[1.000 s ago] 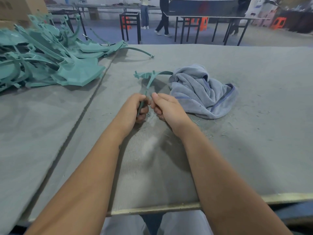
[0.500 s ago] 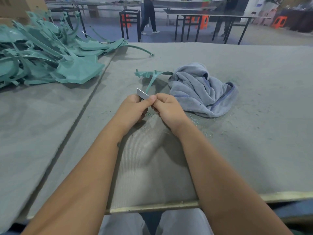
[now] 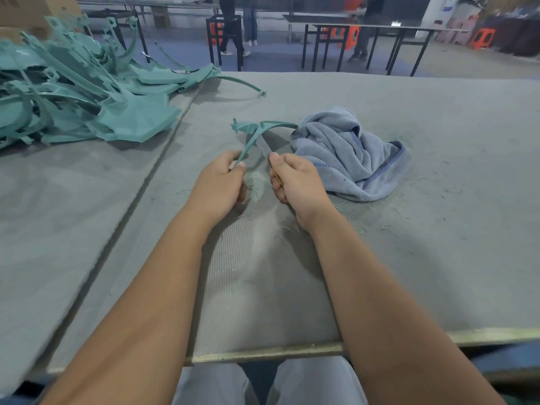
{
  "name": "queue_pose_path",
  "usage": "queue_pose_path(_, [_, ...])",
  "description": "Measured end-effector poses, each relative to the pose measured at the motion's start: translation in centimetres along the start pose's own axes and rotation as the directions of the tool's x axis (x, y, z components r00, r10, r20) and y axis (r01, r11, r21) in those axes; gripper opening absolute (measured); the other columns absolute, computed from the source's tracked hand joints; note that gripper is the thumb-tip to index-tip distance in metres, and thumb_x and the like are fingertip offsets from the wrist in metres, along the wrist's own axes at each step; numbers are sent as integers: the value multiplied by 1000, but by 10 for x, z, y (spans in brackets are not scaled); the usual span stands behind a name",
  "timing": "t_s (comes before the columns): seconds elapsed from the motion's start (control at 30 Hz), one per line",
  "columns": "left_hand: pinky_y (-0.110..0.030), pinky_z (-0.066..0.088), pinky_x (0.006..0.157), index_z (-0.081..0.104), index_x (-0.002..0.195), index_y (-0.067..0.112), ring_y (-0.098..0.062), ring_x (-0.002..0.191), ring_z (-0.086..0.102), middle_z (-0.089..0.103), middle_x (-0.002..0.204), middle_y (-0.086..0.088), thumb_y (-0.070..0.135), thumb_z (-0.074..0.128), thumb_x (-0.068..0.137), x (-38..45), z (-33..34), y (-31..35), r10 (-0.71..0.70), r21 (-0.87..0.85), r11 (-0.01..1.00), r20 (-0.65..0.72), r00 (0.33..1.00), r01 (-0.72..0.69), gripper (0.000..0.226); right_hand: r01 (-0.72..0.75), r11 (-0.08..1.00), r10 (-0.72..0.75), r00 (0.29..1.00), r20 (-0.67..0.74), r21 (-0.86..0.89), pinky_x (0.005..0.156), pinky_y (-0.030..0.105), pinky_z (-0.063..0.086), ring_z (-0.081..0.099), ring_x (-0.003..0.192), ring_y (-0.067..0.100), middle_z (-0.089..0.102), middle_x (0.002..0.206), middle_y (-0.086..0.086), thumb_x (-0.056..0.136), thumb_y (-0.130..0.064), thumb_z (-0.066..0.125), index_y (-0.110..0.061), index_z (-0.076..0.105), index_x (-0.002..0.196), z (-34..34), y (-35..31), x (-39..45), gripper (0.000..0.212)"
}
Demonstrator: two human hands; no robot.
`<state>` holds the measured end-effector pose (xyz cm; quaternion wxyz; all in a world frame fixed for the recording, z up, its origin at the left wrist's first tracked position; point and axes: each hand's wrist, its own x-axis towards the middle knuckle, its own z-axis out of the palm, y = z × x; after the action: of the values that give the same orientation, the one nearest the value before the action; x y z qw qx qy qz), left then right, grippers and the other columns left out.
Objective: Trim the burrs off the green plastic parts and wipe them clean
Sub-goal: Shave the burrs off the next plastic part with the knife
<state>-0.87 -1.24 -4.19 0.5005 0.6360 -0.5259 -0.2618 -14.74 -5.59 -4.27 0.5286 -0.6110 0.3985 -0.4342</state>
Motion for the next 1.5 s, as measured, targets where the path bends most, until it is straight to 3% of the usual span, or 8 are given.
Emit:
queue_pose_path(0.23, [-18, 41, 51, 55, 107, 21, -2, 46, 45, 50, 61, 7, 16, 34, 103, 4, 0, 3, -52, -195, 981, -228, 972, 7, 23, 66, 997, -67, 997, 31, 29, 46, 20, 31, 37, 47, 8, 48, 57, -2, 99, -30, 52, -16, 52, 71, 0, -1, -3, 32])
queue_pose_path(0.53, [-19, 37, 45, 52, 98, 25, -5, 47, 46, 56, 61, 14, 15, 39, 103, -7, 6, 6, 53, -153, 988, 177, 983, -26, 16, 94, 995, -96, 986, 139, 21, 43, 14, 29, 33, 42, 5, 48, 51, 2, 101, -22, 51, -5, 57, 73, 1, -4, -8, 33])
queue_pose_path(0.73, [-20, 24, 43, 50, 94, 13, -12, 46, 27, 42, 52, 1, 8, 46, 93, -4, 2, 10, -45, -365, 918, 292, 955, 155, 6, 43, 999, -42, 991, 130, -3, 41, 15, 26, 29, 40, 5, 38, 47, -1, 99, -23, 53, -10, 52, 68, 1, -2, -5, 34])
queue_pose_path(0.9, [-18, 22, 40, 57, 74, 17, -6, 41, 27, 36, 47, 6, 20, 50, 100, -4, 6, 9, -49, -325, 939, 185, 982, 108, 27, 30, 999, -26, 995, 92, -42, 43, 17, 27, 30, 42, 6, 38, 46, -5, 98, -26, 55, -14, 52, 63, 1, -2, -3, 37])
queue_pose_path(1.07, [-21, 23, 44, 68, 80, 10, -8, 46, 28, 34, 48, 10, 27, 59, 96, -1, 6, 2, 0, -257, 966, 102, 995, 27, 25, 46, 997, -43, 998, 40, -63, 49, 24, 30, 33, 48, 10, 41, 48, -6, 97, -25, 56, -15, 52, 61, 2, -2, -3, 38])
queue_pose_path(1.17, [-25, 22, 46, 65, 84, -3, -10, 47, 28, 36, 46, 11, 35, 62, 93, 1, 7, -2, 15, -178, 984, 41, 999, -8, 39, 57, 995, -56, 998, 19, -79, 51, 25, 31, 35, 48, 8, 42, 47, -8, 97, -26, 56, -17, 51, 59, 3, -1, -3, 40])
queue_pose_path(1.33, [-22, 24, 43, 67, 78, 3, -8, 45, 29, 34, 45, 11, 36, 64, 92, 3, 9, -4, 56, -154, 987, -5, 998, -56, 36, 56, 995, -57, 998, -15, -89, 51, 25, 32, 35, 46, 7, 42, 46, -9, 97, -27, 57, -17, 52, 60, 4, -2, -2, 38])
queue_pose_path(1.5, [-22, 21, 43, 51, 61, 2, -5, 42, 27, 31, 44, 11, 34, 64, 92, 9, 14, -6, 77, -125, 989, -40, 996, -81, 46, 54, 989, -65, 995, -71, -138, 51, 22, 32, 32, 47, 7, 40, 51, -5, 96, -28, 57, -16, 51, 60, 5, -2, 2, 38])
